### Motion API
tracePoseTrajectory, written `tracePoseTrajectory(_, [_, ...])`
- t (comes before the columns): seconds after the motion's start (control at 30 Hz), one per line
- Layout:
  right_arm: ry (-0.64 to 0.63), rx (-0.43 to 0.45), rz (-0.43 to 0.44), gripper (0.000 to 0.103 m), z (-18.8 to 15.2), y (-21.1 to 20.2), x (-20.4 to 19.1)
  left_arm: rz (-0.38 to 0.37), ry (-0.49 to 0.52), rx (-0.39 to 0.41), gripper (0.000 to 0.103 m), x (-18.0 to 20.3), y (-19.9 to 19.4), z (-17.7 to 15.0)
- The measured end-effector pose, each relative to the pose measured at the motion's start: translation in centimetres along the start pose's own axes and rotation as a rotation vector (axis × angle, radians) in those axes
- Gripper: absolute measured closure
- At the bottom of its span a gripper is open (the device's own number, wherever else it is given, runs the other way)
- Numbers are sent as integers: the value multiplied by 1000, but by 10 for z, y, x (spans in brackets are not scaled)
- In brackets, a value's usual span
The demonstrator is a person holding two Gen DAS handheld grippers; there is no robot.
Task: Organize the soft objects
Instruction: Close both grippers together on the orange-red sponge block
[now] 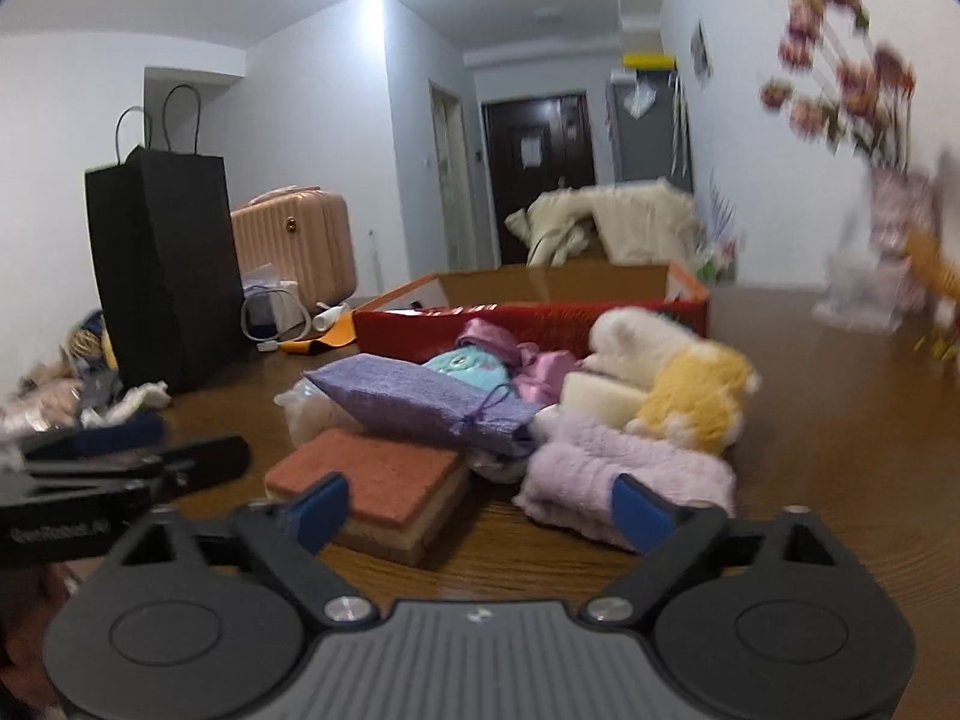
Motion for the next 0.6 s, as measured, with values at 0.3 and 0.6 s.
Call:
tracePoseTrajectory(0.3, [156,-115,134,65,2,57,4,-179,-189,-243,66,-25,61,-6])
tracePoseTrajectory(0.6, [111,-57,172,68,10,18,-14,-214,-187,-147,70,-21,9,6])
Point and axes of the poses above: each gripper's, at about its wrist camera, not at the fingertips, and y roughly the way its jaws point, x to its right, z to its top, the point moved 5 cm from there along y, roughly the way its jaws point, and after that the axes turned 6 degrees about z, right-handed, at the moved point
